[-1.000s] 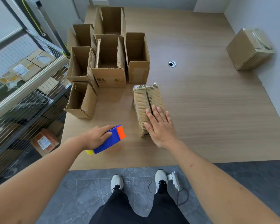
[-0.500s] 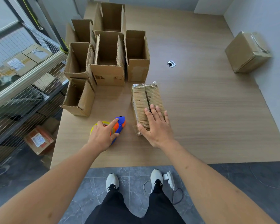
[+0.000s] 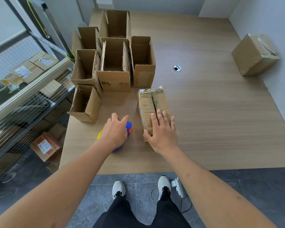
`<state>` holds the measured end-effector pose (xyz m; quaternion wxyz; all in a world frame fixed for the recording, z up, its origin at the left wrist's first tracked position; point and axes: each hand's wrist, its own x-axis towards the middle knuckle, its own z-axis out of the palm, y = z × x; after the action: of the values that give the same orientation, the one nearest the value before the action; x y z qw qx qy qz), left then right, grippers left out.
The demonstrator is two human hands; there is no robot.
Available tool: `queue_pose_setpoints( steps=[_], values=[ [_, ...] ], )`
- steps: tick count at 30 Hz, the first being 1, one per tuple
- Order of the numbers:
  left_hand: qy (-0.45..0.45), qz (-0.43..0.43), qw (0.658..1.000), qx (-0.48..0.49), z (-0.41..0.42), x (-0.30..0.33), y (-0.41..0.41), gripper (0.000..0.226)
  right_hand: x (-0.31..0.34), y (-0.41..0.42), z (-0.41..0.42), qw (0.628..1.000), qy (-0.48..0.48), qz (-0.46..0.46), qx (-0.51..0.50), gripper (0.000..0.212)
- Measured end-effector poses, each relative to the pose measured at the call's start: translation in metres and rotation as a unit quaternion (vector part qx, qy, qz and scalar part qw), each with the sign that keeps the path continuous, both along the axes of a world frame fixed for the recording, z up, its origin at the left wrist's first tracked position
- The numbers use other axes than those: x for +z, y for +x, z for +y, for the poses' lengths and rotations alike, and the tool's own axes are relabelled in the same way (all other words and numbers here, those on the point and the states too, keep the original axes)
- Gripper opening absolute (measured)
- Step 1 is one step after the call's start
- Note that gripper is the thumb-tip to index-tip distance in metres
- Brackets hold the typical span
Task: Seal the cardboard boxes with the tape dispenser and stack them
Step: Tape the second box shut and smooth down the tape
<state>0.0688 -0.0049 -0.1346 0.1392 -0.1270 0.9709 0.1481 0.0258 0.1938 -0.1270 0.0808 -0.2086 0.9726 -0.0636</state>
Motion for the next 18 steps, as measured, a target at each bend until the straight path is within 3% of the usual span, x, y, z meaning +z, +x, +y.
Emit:
queue_pose_setpoints(
  steps=[9,14,18],
  values=[
    [0.024,0.021,0.999,-0.04,0.005,0.012,-0.012,0.059,-0.013,0.006,-0.012,0.997,0.053,0.059,-0.016,0.089],
    [0.048,0.074,0.993,-0.084,0.003,0.012,-0.013,0.058,0.0,0.0,0.001,0.998,0.051,-0.031,0.016,0.135],
    [0.061,0.171,0.971,-0.154,0.014,0.015,-0.012,0.046,0.02,-0.018,0.027,0.993,0.0,-0.096,0.067,0.141]
  ],
)
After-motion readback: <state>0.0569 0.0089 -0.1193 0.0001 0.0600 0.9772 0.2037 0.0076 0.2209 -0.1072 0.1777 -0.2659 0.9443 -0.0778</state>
